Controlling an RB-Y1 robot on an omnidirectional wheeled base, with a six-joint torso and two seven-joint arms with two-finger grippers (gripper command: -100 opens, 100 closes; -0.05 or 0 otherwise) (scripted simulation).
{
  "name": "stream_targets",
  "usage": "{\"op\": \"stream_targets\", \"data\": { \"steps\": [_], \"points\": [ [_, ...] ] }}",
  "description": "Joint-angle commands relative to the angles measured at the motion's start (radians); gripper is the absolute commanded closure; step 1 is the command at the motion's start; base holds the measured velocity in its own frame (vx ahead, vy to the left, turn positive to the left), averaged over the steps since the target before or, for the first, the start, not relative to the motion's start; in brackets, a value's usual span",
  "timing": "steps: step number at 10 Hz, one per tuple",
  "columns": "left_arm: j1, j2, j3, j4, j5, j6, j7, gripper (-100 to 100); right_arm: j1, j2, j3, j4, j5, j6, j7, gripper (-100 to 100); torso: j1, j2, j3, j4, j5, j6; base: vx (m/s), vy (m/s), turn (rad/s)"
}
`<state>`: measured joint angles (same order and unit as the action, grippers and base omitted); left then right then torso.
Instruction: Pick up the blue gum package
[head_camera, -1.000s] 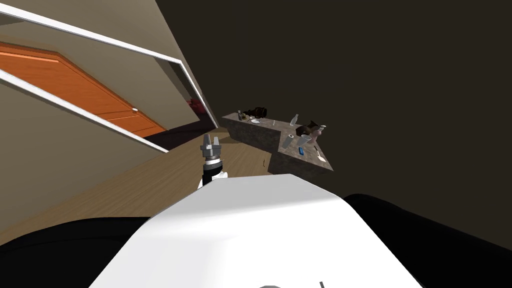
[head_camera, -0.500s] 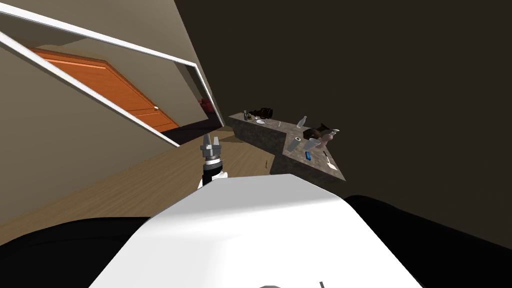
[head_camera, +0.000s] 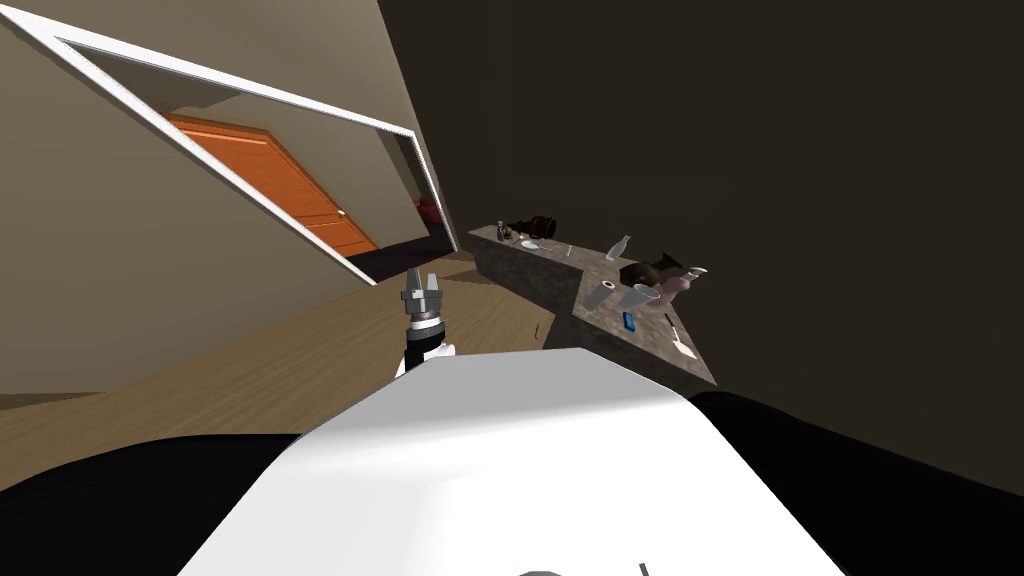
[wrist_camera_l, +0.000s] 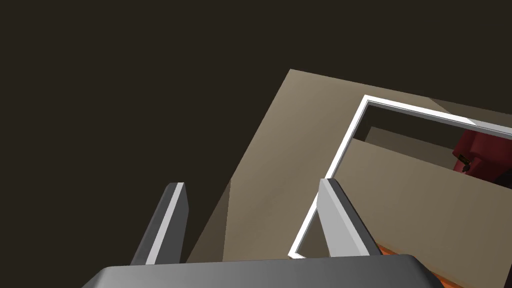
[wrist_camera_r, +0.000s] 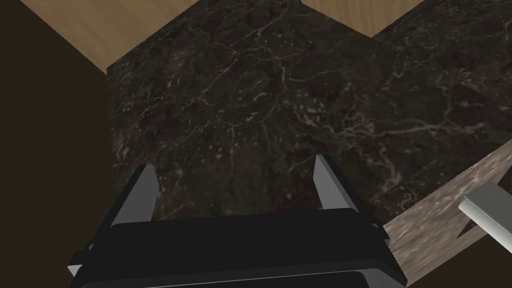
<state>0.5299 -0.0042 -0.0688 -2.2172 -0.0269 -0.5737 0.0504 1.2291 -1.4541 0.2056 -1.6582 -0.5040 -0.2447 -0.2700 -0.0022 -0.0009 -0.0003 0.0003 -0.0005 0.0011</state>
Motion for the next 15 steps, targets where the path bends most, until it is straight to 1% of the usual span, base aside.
{"op": "stream_targets", "data": {
  "steps": [1,2,3,4,5,6,8,9,10,11,12,13,15],
  "points": [
    [0.000,0.000,0.000,0.000,0.000,0.000,0.000,0,0.011,-0.050,0.015,0.027,-0.027,0.007,-0.003,-100,0.000,0.000,0.000,0.000,0.000,0.000,0.027,-0.019,0.203],
    [0.000,0.000,0.000,0.000,0.000,0.000,0.000,0,0.011,-0.073,0.015,0.027,-0.027,0.007,-0.003,-100,0.000,0.000,0.000,0.000,0.000,-0.001,0.022,-0.019,0.114],
    [0.000,0.000,0.000,0.000,0.000,0.000,0.000,0,0.021,-0.109,0.024,0.047,-0.050,0.011,-0.005,-100,0.000,0.000,0.000,0.000,0.000,0.000,0.023,-0.015,0.168],
    [0.000,0.000,0.000,0.000,0.000,0.000,0.000,0,0.021,-0.126,0.024,0.047,-0.050,0.011,-0.005,-100,0.000,0.000,0.000,0.000,0.000,-0.001,0.017,-0.018,0.118],
    [0.000,0.000,0.000,0.000,0.000,0.000,0.000,0,0.029,-0.163,0.032,0.065,-0.072,0.015,-0.006,-100,0.000,0.000,0.000,0.000,0.000,0.000,0.022,-0.020,0.227],
    [0.000,0.000,0.000,0.000,0.000,0.000,0.000,0,0.029,-0.176,0.032,0.065,-0.072,0.015,-0.006,-100,0.000,0.000,0.000,0.000,0.000,-0.001,0.019,-0.028,0.089],
    [0.000,0.000,0.000,0.000,0.000,0.000,0.000,0,0.040,-0.245,0.047,0.097,-0.112,0.022,-0.006,-100,-0.001,0.000,0.000,0.000,0.000,0.000,0.024,-0.040,0.199],
    [0.000,0.000,0.000,0.000,0.000,0.000,0.000,0,0.040,-0.266,0.047,0.097,-0.112,0.022,-0.006,-100,-0.002,-0.001,-0.001,0.000,0.000,-0.001,0.025,-0.056,0.111],
    [0.000,0.000,0.000,0.000,0.000,0.000,0.000,0,0.044,-0.295,0.053,0.110,-0.130,0.025,-0.006,-100,-0.002,-0.001,0.000,0.000,-0.001,0.000,0.020,-0.050,0.111],
    [0.000,0.000,0.000,0.000,0.000,0.000,0.000,0,0.044,-0.306,0.053,0.110,-0.130,0.025,-0.006,-100,-0.002,0.000,0.000,0.000,-0.001,0.000,0.012,-0.036,0.099],
    [0.000,0.000,0.000,0.000,0.000,0.000,0.000,0,0.047,-0.342,0.060,0.120,-0.146,0.028,-0.006,-100,-0.001,0.000,0.000,0.000,0.000,0.000,0.013,-0.036,0.130],
    [0.000,0.000,0.000,0.000,0.000,0.000,0.000,0,0.047,-0.342,0.060,0.120,-0.146,0.028,-0.006,-100,-0.001,0.000,0.000,0.000,0.000,0.000,0.019,-0.038,0.098],
    [0.000,0.000,0.000,0.000,0.000,0.000,0.000,0,0.048,-0.403,0.071,0.133,-0.175,0.033,-0.004,-100,-0.002,-0.001,0.000,0.000,0.000,0.000,0.033,-0.077,0.169]
  ]
}}
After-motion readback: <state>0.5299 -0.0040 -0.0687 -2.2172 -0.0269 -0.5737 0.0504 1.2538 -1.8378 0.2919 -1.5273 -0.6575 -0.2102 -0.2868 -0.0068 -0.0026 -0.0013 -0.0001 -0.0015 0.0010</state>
